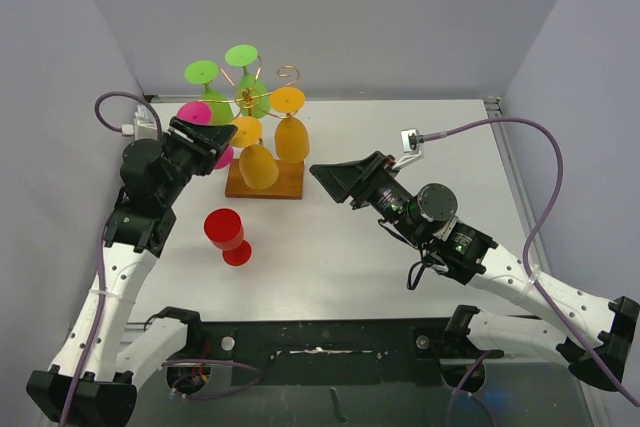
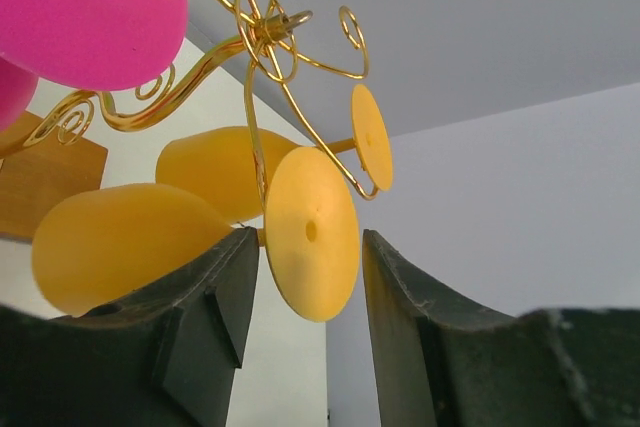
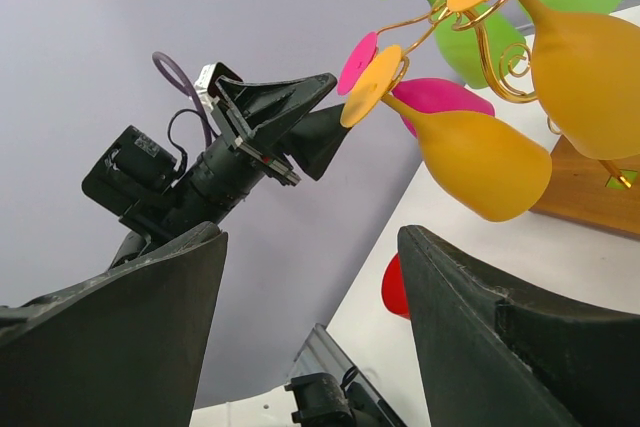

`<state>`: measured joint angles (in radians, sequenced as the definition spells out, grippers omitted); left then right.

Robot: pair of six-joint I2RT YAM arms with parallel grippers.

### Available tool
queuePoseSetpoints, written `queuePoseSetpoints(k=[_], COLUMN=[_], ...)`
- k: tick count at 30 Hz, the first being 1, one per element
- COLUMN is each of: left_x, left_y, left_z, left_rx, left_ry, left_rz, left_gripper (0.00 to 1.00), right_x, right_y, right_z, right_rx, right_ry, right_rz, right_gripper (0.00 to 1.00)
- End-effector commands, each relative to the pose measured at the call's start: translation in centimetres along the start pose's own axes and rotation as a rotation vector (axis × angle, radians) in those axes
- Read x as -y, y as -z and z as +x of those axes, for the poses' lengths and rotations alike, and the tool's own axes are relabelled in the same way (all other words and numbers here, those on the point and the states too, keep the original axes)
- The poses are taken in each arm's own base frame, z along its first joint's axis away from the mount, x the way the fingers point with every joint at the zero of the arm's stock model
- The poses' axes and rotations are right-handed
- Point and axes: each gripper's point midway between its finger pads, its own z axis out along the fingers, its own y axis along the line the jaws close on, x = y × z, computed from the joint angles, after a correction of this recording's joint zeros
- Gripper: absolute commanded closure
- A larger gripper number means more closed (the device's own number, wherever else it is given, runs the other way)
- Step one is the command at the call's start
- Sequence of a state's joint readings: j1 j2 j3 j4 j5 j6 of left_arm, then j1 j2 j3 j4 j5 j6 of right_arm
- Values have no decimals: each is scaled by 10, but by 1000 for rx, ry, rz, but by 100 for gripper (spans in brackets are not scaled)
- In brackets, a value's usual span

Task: Place the wine glass upside down on the wine glass rack

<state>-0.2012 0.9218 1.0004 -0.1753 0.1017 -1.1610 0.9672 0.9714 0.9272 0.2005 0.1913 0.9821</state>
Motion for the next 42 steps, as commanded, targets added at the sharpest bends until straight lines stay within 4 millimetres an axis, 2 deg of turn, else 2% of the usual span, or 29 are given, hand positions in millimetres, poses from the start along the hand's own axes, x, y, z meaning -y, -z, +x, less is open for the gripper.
queuePoseSetpoints(k=[1,7,10,14,17,21,24,26,28,34,38,42], left_x=[22,23,31,42,41,28,18,13,12,23,27,26], left_y=[13,19,27,44,59,82,101,111,121,154,171,180], left_z=[3,8,6,0,-6,-18,-30,-39,-50,-79,-86,-92], left_rx=[-52,-93,-91,-67,-30,41,105,147,199,375,442,487], left_ry=[-94,-131,-178,-285,-388,-538,-634,-679,-703,-703,-690,-678], left_rz=[49,49,73,109,101,55,4,-39,-80,-109,-93,-92], left_gripper=[56,52,51,50,50,50,50,50,50,50,50,50], right_x=[-8,-5,-1,15,33,59,70,67,69,67,68,68], right_y=[-1,-2,-2,-2,-2,-4,-11,-17,-30,-60,-75,-89], right_z=[-10,-7,-4,5,15,37,56,65,84,133,158,171], right_rx=[41,33,21,-11,-53,-140,-179,-174,-203,-265,-283,-273], right_ry=[1,3,17,66,129,217,308,372,423,507,561,598], right_rz=[-28,-22,-6,45,108,192,256,286,315,337,343,351], right_gripper=[30,30,30,29,29,28,29,29,29,31,33,36])
